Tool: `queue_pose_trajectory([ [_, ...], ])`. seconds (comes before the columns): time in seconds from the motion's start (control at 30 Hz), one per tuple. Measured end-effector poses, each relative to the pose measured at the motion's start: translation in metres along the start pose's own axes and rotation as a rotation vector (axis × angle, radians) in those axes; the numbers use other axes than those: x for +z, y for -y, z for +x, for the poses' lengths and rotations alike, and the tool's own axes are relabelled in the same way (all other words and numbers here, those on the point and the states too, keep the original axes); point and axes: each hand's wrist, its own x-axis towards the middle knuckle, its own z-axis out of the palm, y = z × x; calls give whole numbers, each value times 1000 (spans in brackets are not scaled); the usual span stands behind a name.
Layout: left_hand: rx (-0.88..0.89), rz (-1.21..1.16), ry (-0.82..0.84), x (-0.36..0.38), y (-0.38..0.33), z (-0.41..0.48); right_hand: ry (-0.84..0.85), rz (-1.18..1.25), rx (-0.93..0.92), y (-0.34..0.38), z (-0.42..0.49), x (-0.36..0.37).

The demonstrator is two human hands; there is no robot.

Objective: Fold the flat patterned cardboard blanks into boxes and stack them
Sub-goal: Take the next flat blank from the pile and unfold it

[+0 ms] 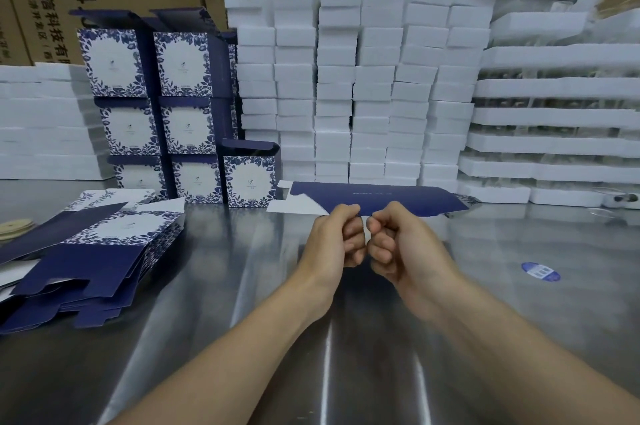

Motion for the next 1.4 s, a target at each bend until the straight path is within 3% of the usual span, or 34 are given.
queue_pose_trajectory([
  [0.27, 17, -44, -11, 2, -1, 0, 12, -35, 13, 1, -1, 2],
  [0.9, -11, -56, -175, 2, 2, 6, -284, -55, -41, 4, 9, -5],
  [1.2, 38, -71, -218, -5, 7, 8, -224, -78, -74, -4, 7, -5],
  [1.4, -20, -91, -202, -4, 13, 9, -221, -39, -106, -9, 7, -5],
])
